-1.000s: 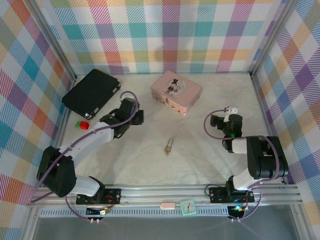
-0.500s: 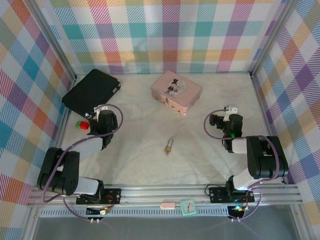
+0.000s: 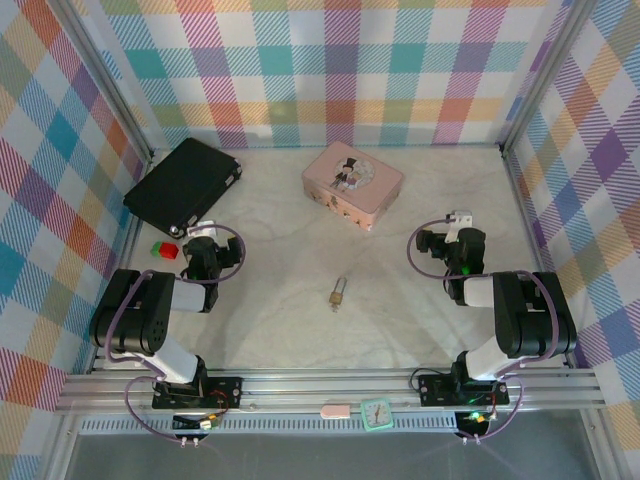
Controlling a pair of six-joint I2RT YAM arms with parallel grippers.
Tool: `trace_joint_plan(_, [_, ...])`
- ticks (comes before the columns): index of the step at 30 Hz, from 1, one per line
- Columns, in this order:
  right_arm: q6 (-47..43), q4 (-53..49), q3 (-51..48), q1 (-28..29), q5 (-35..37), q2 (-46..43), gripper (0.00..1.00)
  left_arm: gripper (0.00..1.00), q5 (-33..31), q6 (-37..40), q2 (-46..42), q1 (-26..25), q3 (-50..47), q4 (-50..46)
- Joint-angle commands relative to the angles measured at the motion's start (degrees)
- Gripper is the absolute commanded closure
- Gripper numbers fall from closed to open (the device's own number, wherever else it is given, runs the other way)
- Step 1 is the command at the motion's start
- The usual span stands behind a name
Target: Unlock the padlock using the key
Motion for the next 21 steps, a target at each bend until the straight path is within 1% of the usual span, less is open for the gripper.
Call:
trace_joint_plan(1, [-1.1,0.4,0.8,0.4,-2.2,0.3,0.01,0.00,2.1,0.9,0.0,0.3,1.2,2.7])
trace_joint_plan(21, [-1.1,0.4,0.7,0.4,-2.3,0.3,0.01,0.00,2.5,1.2,0.1,0.3,1.6,1.9])
